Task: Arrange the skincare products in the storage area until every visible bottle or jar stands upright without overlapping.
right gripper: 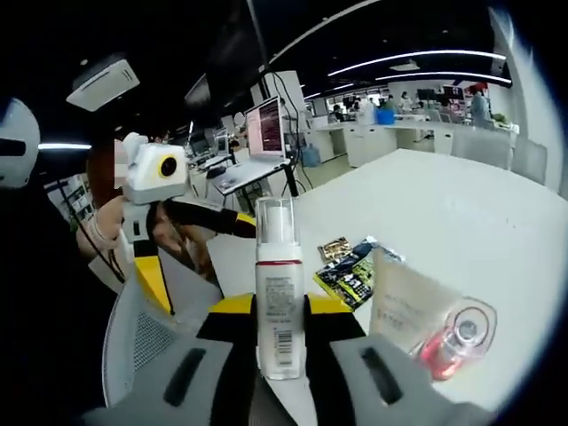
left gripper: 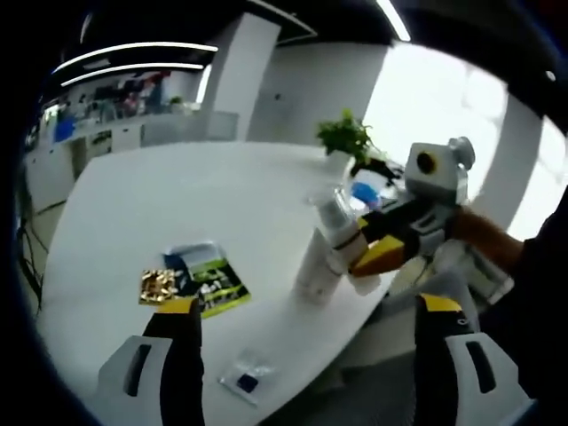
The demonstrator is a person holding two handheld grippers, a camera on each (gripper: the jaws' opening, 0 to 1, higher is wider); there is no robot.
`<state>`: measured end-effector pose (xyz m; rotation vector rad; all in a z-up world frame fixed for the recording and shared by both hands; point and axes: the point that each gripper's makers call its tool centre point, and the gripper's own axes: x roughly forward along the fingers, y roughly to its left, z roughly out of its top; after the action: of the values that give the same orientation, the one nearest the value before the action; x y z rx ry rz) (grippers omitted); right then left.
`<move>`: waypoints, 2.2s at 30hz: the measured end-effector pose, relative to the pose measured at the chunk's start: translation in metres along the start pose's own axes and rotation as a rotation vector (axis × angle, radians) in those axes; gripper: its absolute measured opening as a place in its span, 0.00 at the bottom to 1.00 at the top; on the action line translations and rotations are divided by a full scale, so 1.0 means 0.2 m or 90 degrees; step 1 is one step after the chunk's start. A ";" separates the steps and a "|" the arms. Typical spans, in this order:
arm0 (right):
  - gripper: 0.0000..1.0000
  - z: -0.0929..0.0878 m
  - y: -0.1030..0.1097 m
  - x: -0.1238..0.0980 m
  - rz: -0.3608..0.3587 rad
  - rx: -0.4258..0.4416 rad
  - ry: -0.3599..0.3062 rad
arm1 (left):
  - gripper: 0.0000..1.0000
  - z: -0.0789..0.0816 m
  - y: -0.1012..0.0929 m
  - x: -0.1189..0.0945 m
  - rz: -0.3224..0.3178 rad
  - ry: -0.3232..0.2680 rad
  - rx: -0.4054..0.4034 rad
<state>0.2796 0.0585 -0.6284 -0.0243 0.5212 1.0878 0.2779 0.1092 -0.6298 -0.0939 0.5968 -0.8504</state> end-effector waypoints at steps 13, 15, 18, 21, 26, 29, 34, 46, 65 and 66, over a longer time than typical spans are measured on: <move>0.18 -0.15 0.02 -0.05 0.010 0.040 -0.001 | 0.97 0.02 -0.17 0.13 -0.023 -0.036 -0.023; 0.18 -0.16 0.02 -0.05 0.016 0.044 -0.002 | 0.97 0.04 -0.19 0.13 -0.031 -0.058 -0.029; 0.18 -0.17 0.02 -0.06 0.019 0.045 -0.003 | 0.91 0.03 -0.20 0.15 -0.033 -0.058 -0.042; 0.18 -0.17 0.01 -0.08 0.026 0.045 -0.006 | 0.86 0.02 -0.19 0.17 -0.033 -0.058 -0.050; 0.18 -0.18 0.00 -0.09 0.042 0.044 -0.012 | 0.68 0.04 -0.23 0.21 -0.057 -0.076 -0.083; 0.18 -0.18 0.01 -0.09 0.056 0.049 -0.020 | 0.58 0.06 -0.24 0.23 -0.074 -0.082 -0.093; 0.18 -0.20 0.01 -0.10 0.071 0.053 -0.015 | 0.48 0.09 -0.25 0.26 -0.097 -0.091 -0.106; 0.17 -0.21 0.03 -0.08 0.089 0.072 -0.038 | 0.32 0.11 -0.28 0.33 -0.196 -0.090 -0.127; 0.18 -0.23 0.04 -0.02 0.067 0.098 -0.037 | 0.20 0.05 -0.27 0.35 -0.240 -0.053 -0.135; 0.18 -0.23 0.03 -0.01 0.060 0.090 -0.035 | 0.20 0.05 -0.27 0.35 -0.238 -0.053 -0.137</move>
<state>0.2552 0.0466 -0.6662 0.1549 0.5522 1.1377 0.2814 0.0211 -0.6368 -0.4449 0.6001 -1.1358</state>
